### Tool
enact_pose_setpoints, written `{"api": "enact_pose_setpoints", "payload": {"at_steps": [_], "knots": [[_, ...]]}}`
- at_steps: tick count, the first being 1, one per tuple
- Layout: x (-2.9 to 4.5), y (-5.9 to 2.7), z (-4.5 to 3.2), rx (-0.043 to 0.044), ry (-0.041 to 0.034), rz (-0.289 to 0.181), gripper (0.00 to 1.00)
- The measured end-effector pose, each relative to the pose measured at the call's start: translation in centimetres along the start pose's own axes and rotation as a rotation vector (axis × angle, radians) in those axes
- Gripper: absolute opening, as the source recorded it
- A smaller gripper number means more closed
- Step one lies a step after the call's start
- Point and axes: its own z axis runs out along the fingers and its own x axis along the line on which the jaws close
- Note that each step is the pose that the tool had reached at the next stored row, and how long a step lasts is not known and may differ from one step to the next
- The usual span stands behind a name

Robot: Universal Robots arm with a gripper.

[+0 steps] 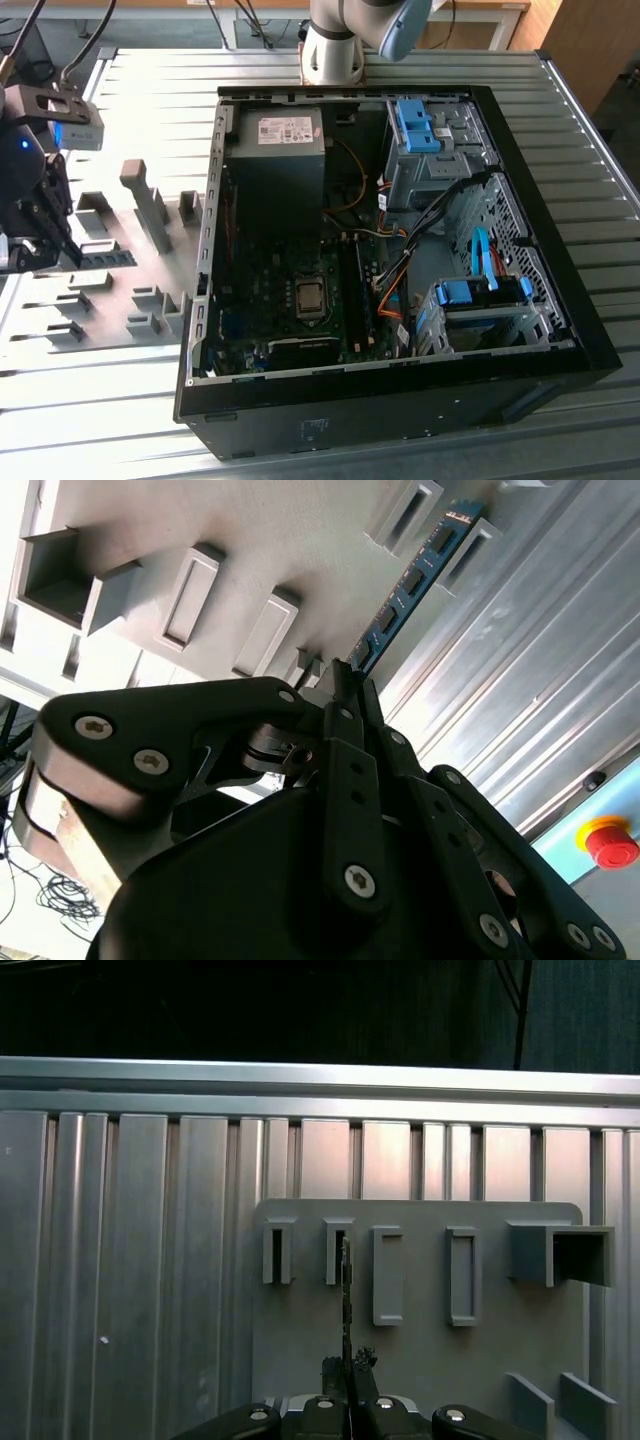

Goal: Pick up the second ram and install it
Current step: 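Pick up the second ram and move it above second insertion slot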

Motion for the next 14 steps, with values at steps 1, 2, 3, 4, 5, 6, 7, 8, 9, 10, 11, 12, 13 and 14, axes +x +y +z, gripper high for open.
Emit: {"api": "enact_pose_setpoints", "payload": {"at_steps": [1, 2, 3, 4, 5, 6, 7, 8, 9, 10, 11, 12, 13, 14], "knots": [[0.0, 0.0, -0.05, 0.0, 0.0001, 0.0, 0.14], [0.0, 0.0, -0.1, 0.0, 0.0001, 0.0, 0.14], [0.0, 0.0, -0.14, 0.0001, 0.0001, 0.0, 0.14], [0.0, 0.0, -0.2, 0.0, 0.0003, 0.0, 0.14], [0.0, 0.01, -0.26, -0.0001, 0.0004, 0.0, 0.14], [-0.01, 0.01, -0.33, 0.0, 0.0004, 0.0, 0.14], [-0.01, 0.01, -0.41, 0.0, 0.0005, 0.0, 0.14], [-0.01, 0.01, -0.49, 0.0, 0.0005, 0.0, 0.14], [-0.01, 0.01, -0.56, 0.0, 0.0006, 0.0, 0.14], [-0.01, 0.01, -0.64, 0.0, 0.0007, 0.0, 0.14], [-0.01, 0.01, -0.7, 0.0, 0.0007, 0.0, 0.14], [-0.01, 0.02, -0.77, 0.0, 0.0009, 0.0, 0.14], [-0.01, 0.02, -0.83, 0.0001, 0.001, 0.0, 0.14], [-0.02, 0.02, -0.9, 0.0, 0.0011, 0.0, 0.14]]}}
